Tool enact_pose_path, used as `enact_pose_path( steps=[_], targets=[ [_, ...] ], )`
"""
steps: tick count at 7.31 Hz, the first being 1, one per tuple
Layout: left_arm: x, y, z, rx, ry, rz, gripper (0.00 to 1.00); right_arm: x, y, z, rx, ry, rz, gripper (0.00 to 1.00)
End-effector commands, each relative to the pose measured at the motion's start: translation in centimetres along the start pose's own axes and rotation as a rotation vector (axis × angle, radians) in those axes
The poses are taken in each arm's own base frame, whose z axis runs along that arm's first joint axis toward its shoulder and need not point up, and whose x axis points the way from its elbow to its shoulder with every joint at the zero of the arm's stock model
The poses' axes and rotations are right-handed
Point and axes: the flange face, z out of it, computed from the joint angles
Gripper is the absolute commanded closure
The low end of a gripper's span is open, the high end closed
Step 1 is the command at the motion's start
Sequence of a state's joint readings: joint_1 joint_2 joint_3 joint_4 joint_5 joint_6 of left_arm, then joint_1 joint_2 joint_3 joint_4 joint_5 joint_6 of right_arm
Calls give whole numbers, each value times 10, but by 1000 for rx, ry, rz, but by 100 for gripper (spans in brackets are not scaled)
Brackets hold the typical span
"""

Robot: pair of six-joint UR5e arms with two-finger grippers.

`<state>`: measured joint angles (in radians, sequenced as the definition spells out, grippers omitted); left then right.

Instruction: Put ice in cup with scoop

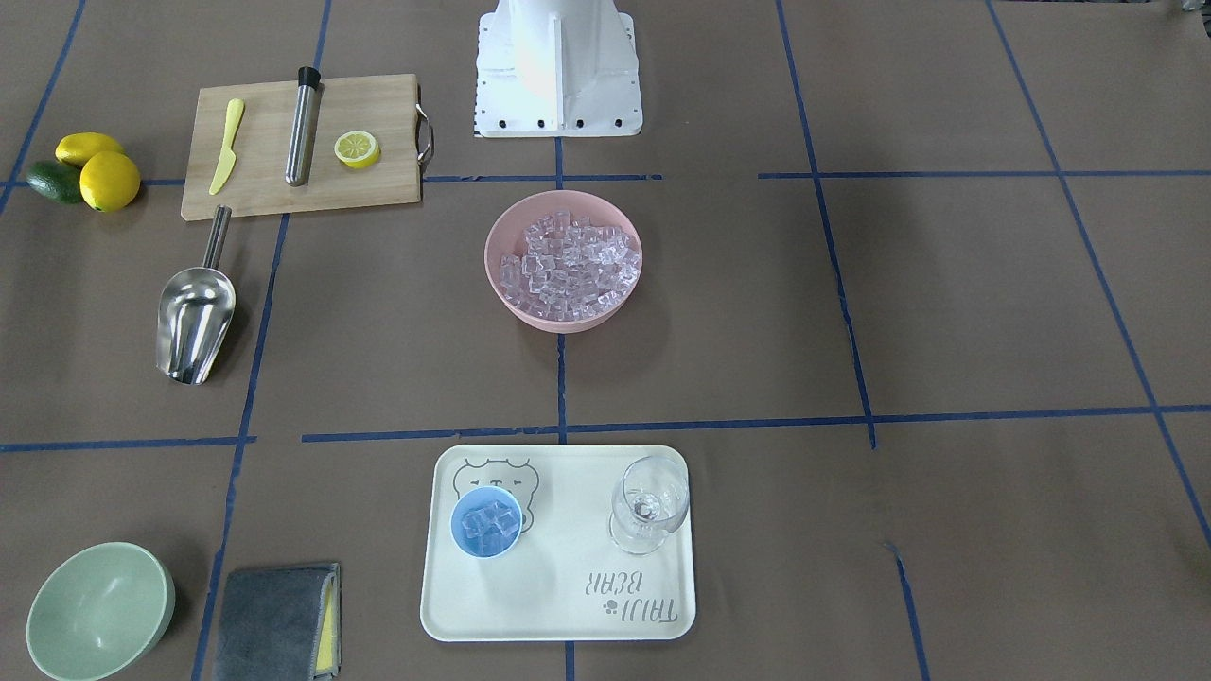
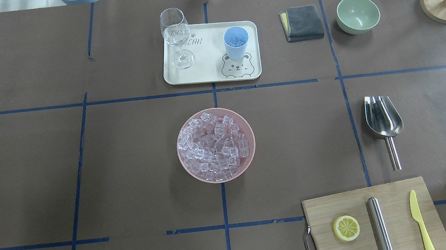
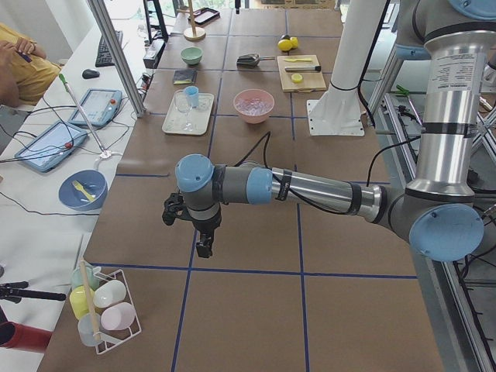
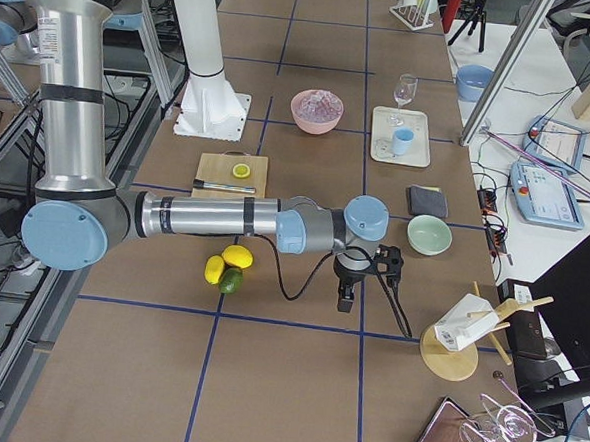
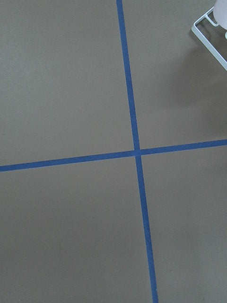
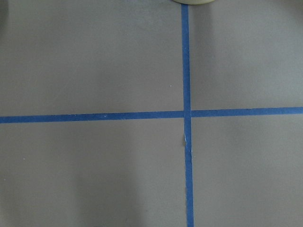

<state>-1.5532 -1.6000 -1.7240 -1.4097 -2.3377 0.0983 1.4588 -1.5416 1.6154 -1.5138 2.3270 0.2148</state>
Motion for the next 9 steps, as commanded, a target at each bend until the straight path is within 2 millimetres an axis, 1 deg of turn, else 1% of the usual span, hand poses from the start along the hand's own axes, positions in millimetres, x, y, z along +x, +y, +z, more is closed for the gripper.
enact_pose_path(
  steps=[1,3,9],
  targets=[
    [2,-3,-1,3,0,4,0,0,0,0,0,-3,-1,0],
    [4,-7,-4,8,-1,9,0,0,0,0,0,-3,-2,0],
    [6,-10,-7,13,-3,13,0,-3,-1,-1,2,-5,-10,0]
  ],
)
